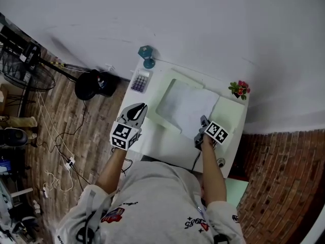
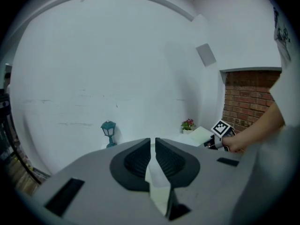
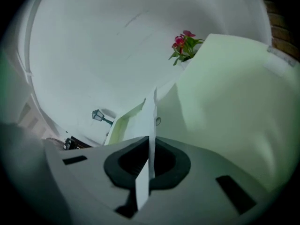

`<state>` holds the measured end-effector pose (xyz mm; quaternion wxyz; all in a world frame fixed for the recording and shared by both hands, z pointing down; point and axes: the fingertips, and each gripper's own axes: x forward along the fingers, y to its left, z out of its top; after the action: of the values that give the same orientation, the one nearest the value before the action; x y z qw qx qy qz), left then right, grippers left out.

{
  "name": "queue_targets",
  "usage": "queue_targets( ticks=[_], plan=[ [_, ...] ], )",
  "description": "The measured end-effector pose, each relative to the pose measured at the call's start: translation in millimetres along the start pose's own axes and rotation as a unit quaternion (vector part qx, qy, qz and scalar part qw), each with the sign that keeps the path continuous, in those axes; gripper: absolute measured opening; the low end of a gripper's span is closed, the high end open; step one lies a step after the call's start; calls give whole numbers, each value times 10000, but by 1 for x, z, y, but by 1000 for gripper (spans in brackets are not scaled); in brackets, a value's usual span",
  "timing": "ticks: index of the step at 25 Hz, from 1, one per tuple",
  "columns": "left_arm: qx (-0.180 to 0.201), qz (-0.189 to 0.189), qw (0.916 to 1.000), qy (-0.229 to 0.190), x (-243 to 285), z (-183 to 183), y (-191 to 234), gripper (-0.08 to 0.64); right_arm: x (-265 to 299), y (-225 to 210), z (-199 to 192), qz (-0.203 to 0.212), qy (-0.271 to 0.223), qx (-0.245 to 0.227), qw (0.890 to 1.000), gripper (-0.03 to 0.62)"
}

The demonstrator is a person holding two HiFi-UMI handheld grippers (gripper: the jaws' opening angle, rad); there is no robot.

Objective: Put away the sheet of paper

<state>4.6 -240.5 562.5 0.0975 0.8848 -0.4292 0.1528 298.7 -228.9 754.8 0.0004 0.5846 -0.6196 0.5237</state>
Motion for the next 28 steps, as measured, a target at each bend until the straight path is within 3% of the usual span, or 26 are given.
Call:
queue_targets(
  ticks=[3, 12, 22, 28],
  plan=[
    [-36, 86, 9999, 50, -5, -3, 2, 44, 9, -2, 0, 47, 28, 245, 9997, -2],
    [-138, 326, 9993, 126, -20, -15, 17, 44, 34, 17, -7, 157, 152, 166, 9996, -2],
    [-287, 524, 9981, 153, -31, -26, 31, 44, 57, 32, -14, -15, 351, -150, 9993, 12],
    [-360, 580, 9975, 185, -34, -31, 42, 44, 69, 42, -24, -125, 571, -308, 9978, 56]
  ],
)
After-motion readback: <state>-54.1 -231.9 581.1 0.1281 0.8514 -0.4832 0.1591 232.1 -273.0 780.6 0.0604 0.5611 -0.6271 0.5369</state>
